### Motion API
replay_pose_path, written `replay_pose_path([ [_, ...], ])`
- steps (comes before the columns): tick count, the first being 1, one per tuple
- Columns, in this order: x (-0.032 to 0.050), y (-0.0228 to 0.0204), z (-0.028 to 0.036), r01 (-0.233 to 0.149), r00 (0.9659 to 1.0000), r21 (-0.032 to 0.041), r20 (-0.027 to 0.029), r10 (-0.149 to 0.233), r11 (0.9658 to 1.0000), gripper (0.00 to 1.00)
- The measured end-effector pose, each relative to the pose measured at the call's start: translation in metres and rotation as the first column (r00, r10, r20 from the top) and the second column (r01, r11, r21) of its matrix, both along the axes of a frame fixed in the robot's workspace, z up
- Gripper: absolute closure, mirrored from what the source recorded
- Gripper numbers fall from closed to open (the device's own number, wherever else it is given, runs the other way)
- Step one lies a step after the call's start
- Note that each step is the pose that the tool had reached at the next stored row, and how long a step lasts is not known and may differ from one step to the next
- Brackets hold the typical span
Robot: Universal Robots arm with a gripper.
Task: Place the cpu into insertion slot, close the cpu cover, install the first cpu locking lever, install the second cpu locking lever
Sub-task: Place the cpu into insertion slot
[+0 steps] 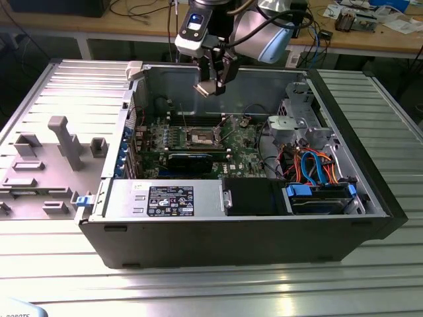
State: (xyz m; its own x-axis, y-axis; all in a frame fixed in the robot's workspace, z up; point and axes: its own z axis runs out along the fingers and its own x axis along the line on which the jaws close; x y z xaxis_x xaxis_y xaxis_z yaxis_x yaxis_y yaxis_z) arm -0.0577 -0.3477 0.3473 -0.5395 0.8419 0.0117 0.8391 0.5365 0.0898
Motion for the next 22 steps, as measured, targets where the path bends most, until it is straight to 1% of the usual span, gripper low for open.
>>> replay_pose_path([
  [2,0.0000,0.0000,-0.0004,0.015,0.9999,0.0000,0.0000,-0.015,0.9999,0.46],
  [7,0.0000,0.0001,-0.0014,0.057,0.9984,-0.0006,0.0001,-0.057,0.9984,0.46],
  [11,0.0000,0.0001,-0.0020,0.098,0.9952,-0.0009,0.0001,-0.098,0.9952,0.46],
  [15,0.0000,0.0001,-0.0024,0.121,0.9927,-0.0010,0.0001,-0.121,0.9927,0.46],
  [21,0.0000,0.0001,-0.0031,0.155,0.9879,-0.0011,0.0001,-0.155,0.9879,0.46],
  [22,0.0000,0.0001,-0.0035,0.166,0.9861,-0.0011,0.0002,-0.166,0.9861,0.46],
])
